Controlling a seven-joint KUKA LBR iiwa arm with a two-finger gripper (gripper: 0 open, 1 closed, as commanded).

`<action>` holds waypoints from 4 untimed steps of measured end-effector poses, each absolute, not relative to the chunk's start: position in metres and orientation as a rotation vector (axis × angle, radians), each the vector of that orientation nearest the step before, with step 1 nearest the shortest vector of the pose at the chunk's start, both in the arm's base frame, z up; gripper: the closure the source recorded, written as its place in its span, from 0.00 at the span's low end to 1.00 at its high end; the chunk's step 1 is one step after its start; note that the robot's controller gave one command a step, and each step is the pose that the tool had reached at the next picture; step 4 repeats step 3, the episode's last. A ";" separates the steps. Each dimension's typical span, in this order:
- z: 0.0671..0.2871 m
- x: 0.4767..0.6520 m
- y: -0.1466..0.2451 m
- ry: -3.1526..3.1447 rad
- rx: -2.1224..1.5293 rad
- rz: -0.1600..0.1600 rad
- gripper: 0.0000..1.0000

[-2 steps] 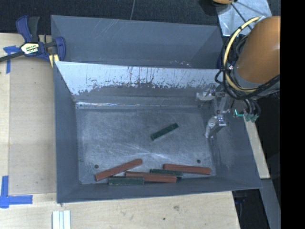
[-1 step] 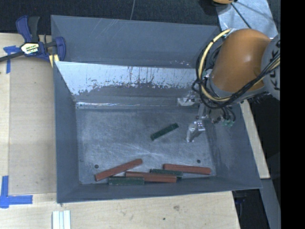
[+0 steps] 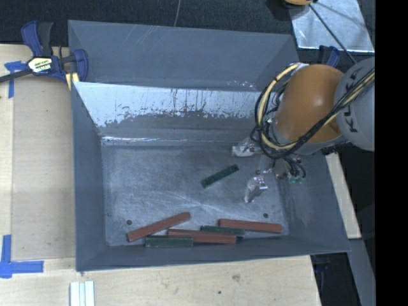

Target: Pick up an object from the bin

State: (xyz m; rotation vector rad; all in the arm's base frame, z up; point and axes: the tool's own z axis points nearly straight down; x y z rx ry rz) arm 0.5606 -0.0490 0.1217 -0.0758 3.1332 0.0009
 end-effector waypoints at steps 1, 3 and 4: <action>0.078 0.597 -0.031 3.111 -0.126 -0.004 1.00; 0.231 0.584 -0.017 3.132 -0.099 -0.001 1.00; 0.231 0.584 -0.017 3.132 -0.099 -0.001 1.00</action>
Offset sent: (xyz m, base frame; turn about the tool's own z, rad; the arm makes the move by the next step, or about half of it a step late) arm 0.0000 0.0000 0.0000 0.0000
